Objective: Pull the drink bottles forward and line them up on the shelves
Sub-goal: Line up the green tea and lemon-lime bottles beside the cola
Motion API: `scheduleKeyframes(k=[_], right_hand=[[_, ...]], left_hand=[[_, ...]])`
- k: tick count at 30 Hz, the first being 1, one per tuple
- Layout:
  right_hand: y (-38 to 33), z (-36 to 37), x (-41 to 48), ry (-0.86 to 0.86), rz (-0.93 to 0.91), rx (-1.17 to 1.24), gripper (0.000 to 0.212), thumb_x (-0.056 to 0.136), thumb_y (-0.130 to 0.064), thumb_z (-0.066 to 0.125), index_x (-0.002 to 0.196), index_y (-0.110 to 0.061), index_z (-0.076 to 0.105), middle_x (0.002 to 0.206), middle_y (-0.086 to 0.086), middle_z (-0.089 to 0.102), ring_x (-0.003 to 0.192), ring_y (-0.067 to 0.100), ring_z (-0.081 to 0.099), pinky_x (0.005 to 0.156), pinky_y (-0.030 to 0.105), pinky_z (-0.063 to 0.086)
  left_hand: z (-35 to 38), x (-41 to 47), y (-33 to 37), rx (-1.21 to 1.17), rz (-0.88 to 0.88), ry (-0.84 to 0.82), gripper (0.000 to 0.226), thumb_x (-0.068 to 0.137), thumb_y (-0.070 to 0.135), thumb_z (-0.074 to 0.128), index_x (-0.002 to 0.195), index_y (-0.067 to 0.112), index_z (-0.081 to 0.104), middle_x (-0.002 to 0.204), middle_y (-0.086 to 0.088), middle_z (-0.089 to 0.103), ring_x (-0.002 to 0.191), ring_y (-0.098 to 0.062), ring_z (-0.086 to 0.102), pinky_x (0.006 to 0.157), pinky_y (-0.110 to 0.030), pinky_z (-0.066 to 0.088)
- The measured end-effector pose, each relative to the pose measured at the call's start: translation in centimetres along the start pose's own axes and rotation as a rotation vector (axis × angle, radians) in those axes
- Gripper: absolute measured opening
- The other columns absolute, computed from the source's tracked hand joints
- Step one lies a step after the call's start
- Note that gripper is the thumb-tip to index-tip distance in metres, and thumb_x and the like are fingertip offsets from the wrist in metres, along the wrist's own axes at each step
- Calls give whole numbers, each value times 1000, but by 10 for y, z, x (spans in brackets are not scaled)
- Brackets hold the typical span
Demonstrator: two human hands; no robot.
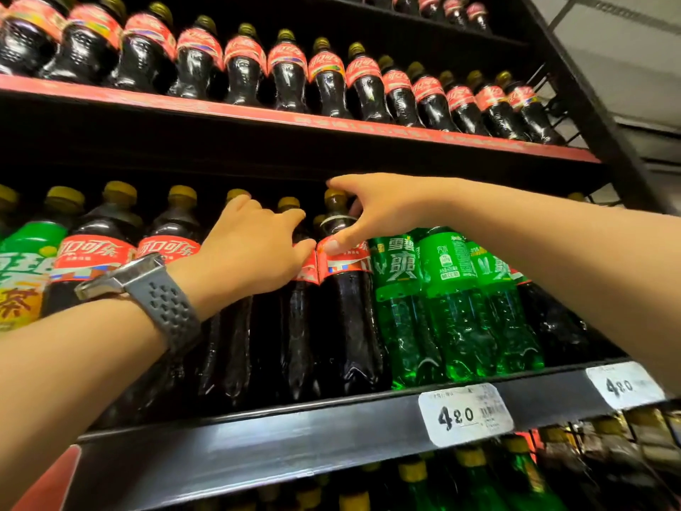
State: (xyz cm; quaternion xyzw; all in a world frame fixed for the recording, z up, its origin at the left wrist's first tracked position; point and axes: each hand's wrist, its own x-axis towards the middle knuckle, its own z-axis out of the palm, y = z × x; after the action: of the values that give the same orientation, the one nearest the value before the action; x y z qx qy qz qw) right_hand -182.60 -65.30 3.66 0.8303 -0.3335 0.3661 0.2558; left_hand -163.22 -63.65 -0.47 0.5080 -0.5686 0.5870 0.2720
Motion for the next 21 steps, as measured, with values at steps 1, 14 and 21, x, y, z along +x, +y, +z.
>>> scheduleKeyframes(k=[1, 14, 21], right_hand=[[0, 1, 0, 9, -9, -5, 111, 63, -63, 75, 150, -20, 21, 139, -4, 46, 109, 2, 41, 87, 17, 31], [80, -35, -82, 443, 179, 94, 29, 87, -36, 63, 112, -21, 66, 103, -7, 68, 93, 7, 61, 81, 23, 45], [129, 36, -186, 506, 326, 3, 22, 82, -41, 62, 100, -27, 62, 92, -10, 64, 89, 12, 60, 73, 25, 41]], left_hand=[[-2, -1, 3, 27, -12, -4, 62, 90, 57, 26, 138, 22, 43, 106, -10, 67, 109, -31, 52, 97, -40, 32], [8, -39, 54, -372, 177, 81, 92, 77, 72, 38, 152, 25, 12, 160, 9, -3, 146, -5, -1, 117, -28, 11], [-16, -47, 107, -315, 249, 155, 69, 90, 57, 32, 147, 18, 34, 159, 2, 15, 146, -12, 8, 118, -36, 15]])
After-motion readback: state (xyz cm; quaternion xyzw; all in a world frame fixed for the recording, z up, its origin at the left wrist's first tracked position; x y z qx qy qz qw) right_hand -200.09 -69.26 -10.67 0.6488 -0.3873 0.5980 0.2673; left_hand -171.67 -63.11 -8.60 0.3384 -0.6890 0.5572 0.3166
